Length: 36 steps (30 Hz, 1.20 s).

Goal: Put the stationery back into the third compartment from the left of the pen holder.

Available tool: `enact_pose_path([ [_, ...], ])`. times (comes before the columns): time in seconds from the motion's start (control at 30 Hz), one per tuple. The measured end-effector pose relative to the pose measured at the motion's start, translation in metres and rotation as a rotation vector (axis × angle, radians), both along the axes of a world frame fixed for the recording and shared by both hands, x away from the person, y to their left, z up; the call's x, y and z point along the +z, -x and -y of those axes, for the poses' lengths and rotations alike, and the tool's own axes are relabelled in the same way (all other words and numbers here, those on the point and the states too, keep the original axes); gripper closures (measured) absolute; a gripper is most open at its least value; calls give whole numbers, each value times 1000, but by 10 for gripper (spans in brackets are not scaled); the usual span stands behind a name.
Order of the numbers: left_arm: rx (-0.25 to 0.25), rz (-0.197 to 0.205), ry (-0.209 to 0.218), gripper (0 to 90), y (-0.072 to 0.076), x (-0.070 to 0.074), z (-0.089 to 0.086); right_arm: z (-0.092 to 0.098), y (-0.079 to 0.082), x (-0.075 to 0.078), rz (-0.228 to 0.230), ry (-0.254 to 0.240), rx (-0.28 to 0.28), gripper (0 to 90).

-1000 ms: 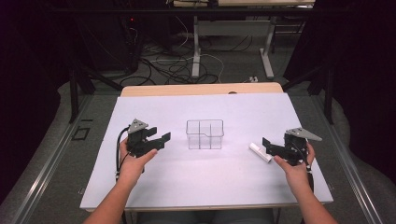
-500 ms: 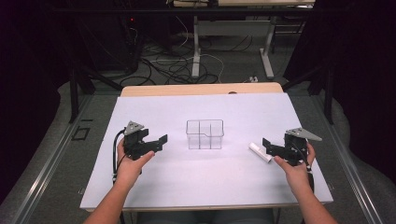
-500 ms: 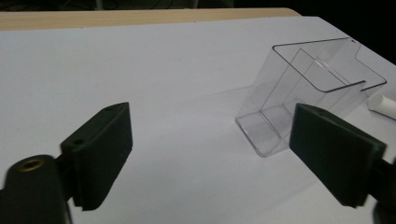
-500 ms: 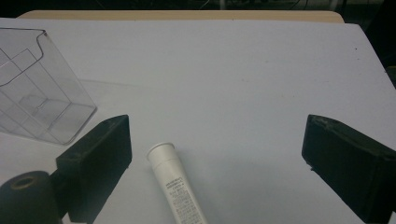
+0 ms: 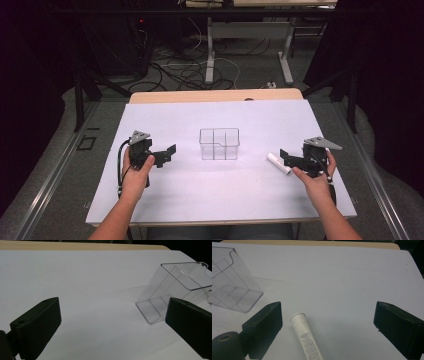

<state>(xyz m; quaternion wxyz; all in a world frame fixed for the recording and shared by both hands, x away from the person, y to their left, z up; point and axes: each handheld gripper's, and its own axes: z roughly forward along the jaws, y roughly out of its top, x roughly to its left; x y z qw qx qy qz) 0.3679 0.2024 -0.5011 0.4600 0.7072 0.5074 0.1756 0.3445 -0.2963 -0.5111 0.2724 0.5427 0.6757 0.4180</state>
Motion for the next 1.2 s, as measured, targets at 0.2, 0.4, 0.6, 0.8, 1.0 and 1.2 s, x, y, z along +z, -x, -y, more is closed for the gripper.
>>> enact_pose_path([
  [0.2, -33, 8, -7, 2, 8, 0, 3, -4, -1, 1, -31, 53, 31, 78],
  [0.4, -56, 41, -2, 5, 13, 2, 8, -7, -6, 6, -75, 109, 48, 120],
  [0.6, -49, 31, 6, 8, 12, 0, 7, -8, -12, 11, -97, 145, 86, 178],
  [0.8, -51, 32, 5, 13, 12, -1, 8, -14, -20, 14, -130, 204, 133, 203],
  [1.0, -52, 29, 2, 19, 12, -2, 9, -22, -31, 21, -164, 230, 201, 262],
  [1.2, -50, 25, 0, 20, 12, -3, 8, -29, -39, 28, -206, 257, 254, 300],
])
